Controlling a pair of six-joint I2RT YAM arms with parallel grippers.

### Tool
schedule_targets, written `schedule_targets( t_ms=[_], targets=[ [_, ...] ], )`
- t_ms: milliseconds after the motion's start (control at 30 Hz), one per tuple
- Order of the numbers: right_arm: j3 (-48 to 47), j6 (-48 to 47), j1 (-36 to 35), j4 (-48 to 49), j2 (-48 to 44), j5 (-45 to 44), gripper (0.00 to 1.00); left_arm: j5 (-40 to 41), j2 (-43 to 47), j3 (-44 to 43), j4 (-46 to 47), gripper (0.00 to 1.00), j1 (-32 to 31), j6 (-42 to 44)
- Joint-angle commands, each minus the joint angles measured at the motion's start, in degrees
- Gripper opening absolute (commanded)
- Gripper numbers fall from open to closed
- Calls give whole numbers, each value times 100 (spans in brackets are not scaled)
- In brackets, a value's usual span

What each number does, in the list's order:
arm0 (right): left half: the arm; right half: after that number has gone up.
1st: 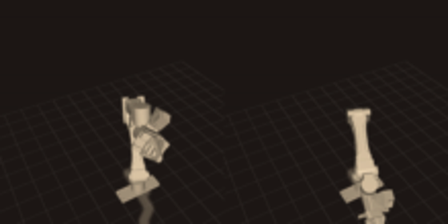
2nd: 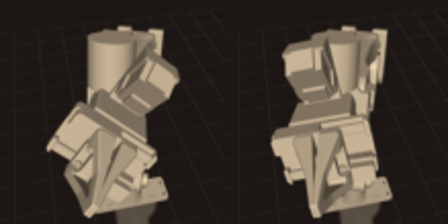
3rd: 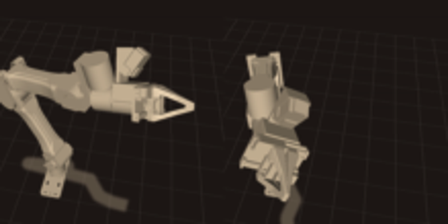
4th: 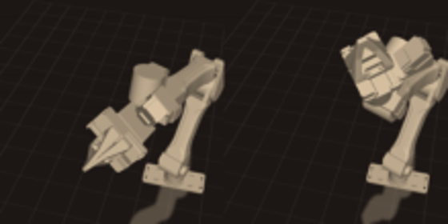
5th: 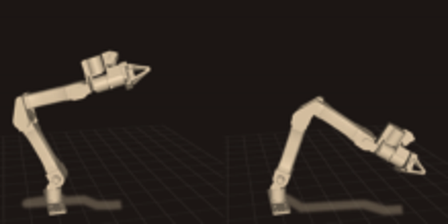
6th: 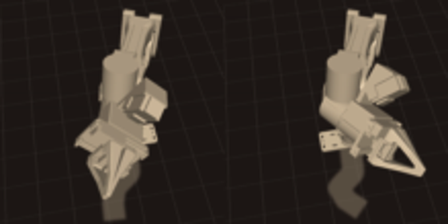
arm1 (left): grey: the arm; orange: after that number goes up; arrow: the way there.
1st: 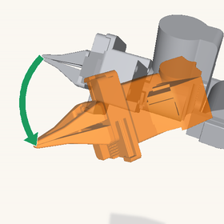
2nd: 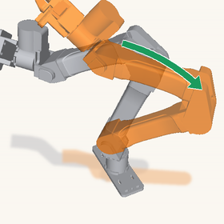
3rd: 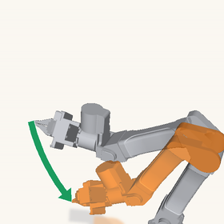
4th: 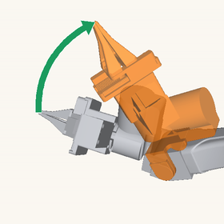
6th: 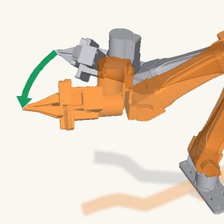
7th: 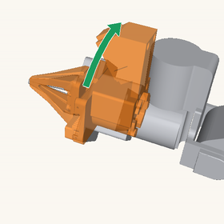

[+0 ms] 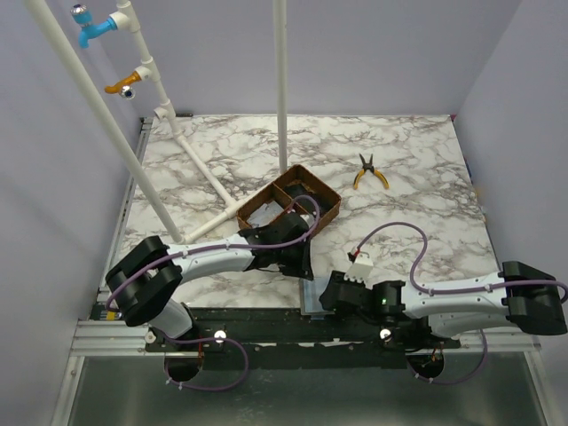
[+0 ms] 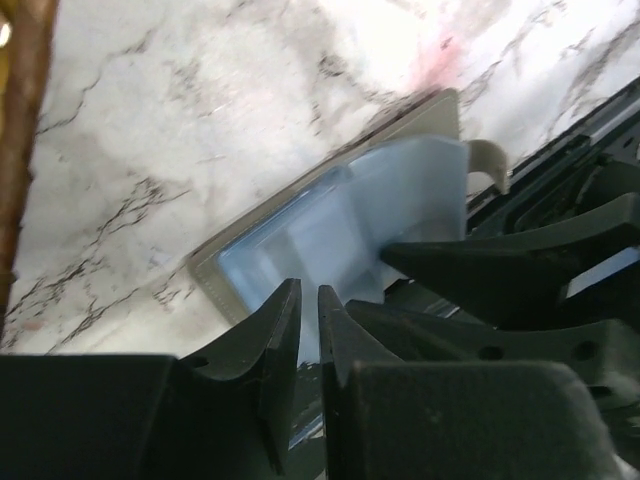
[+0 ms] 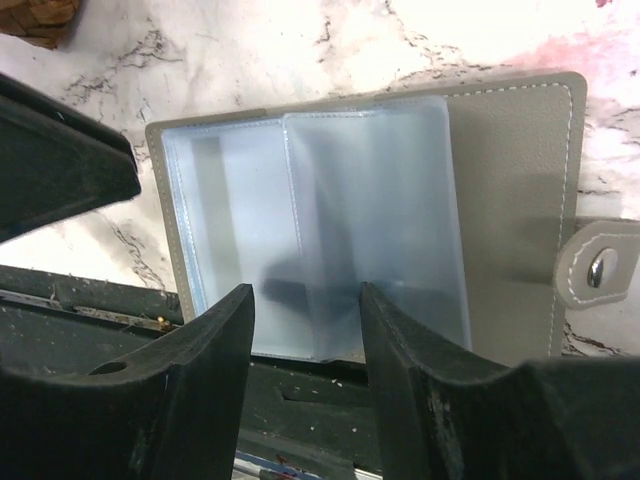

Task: Take the credit cards out of the card holder
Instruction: Remove the credit card from the card holder.

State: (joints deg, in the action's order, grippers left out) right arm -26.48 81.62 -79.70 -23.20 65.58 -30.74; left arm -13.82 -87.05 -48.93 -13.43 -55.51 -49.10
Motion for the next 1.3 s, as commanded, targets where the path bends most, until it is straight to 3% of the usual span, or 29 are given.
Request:
schedule_targets(
  t_ms=[0, 167, 400, 567, 667, 700, 833, 1133, 1267],
  targets=[
    [332, -108, 204, 153, 32, -190, 51, 212, 266, 348, -187, 14, 13, 27],
    [123, -639, 288, 457, 270, -134, 57, 281, 432, 604, -218, 11, 14, -38],
    [-992, -1012, 290, -456, 1843, -157, 60, 140, 439, 860, -42, 6, 105, -233],
    [-1143, -1082, 295, -444, 2334, 25, 59, -3, 459, 1077, 167, 4, 217, -377],
    [-1265, -1096, 294, -541, 2629, 98, 47, -41, 537, 1243, 257, 1, 321, -443],
    [-1272, -1092, 290, -558, 2712, 123, 35, -38, 585, 1274, 252, 1, 344, -438],
    [-1174, -1001, 294, -444, 2858, 304, 15, -17, 770, 1382, 201, 1, 406, -395],
    [-652, -748, 293, 82, 2767, 759, 1, 74, 1020, 1513, 107, 1, 401, -274],
    [-542, -671, 294, 252, 2807, 914, 1, 56, 1102, 1513, 72, 1, 355, -243]
  ],
)
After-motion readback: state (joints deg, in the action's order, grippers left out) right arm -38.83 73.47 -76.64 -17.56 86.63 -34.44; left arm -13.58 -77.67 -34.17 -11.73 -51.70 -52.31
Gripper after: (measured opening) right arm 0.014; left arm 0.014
